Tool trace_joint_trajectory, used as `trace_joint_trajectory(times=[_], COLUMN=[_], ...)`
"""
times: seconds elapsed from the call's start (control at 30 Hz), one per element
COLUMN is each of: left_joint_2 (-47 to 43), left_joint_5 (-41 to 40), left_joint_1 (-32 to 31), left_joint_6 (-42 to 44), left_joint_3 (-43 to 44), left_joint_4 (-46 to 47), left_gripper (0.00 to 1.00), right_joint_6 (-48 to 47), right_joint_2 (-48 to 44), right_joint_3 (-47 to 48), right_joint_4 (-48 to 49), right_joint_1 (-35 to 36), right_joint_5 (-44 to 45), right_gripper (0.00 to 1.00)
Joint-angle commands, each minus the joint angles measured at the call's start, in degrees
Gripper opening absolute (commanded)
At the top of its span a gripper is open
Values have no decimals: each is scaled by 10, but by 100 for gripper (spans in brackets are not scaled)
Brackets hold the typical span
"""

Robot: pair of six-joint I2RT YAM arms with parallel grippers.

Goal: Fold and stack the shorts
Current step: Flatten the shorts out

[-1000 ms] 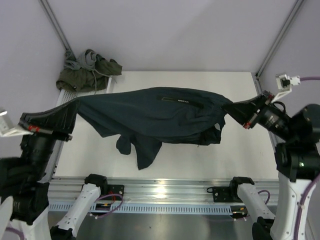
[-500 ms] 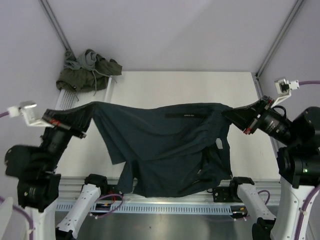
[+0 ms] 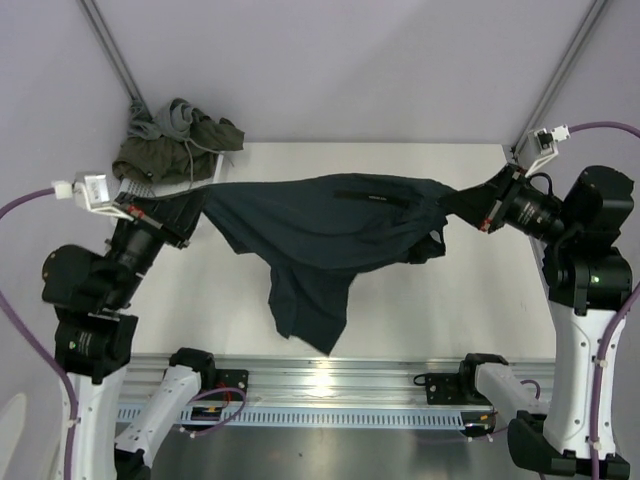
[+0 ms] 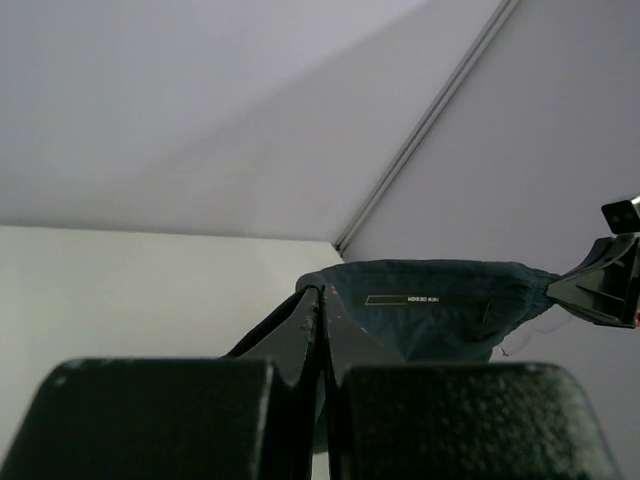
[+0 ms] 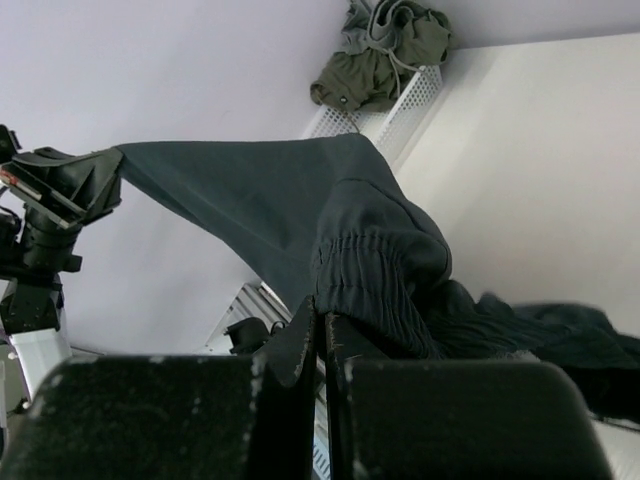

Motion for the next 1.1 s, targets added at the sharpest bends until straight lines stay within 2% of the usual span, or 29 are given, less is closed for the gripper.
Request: trace_joint_trajectory(times=[0.0,0.2,0.33,0.47,0.6,0.63,0.67,0.73,0.77,0.8,0.83,0.87,0.97,1.03,1.07], left_joint_2=[-38,-117,-163,-178,-158,-146,-140,-109,-99,-87,-61,-44,33,91,106], left_joint_5=[7,34,21,10,0,-15,-18,-24,-23,-25,-26,-39,-75,-87,-94], left_joint_1=[-3,-3,-3,-3,-3,-3,-3,-3,-3,-2,-3,-3,-3,-2,-3], left_joint_6=[-3,-27,-27,-22,-13,-10,-10,-14,-28,-34,-40,-58,-77,-83,-84], left_joint_3=[46,61,70,77,36,7,-27,-108,-131,-153,-215,-233,-292,-309,-307], left_joint_4=[6,-38,-77,-103,-105,-82,-72,-17,10,36,95,121,214,274,281], left_gripper=[0,0,0,0,0,0,0,0,0,0,0,0,0,0,0], right_joint_6=[-13,-11,17,53,67,70,75,96,100,104,102,97,84,84,87], right_joint_2=[-49,-125,-181,-227,-233,-237,-240,-246,-245,-233,-222,-210,-160,-120,-106], right_joint_3=[40,47,45,53,19,-25,-85,-143,-190,-208,-221,-241,-274,-287,-292], right_joint_4=[-6,-74,-103,-101,-120,-105,-89,-24,-5,26,34,46,124,163,196], right_joint_1=[-2,-2,9,16,40,81,98,140,181,199,213,223,194,154,104], right_joint_5=[-16,-12,15,43,108,171,194,264,291,344,367,383,398,342,315], right_gripper=[0,0,0,0,0,0,0,0,0,0,0,0,0,0,0])
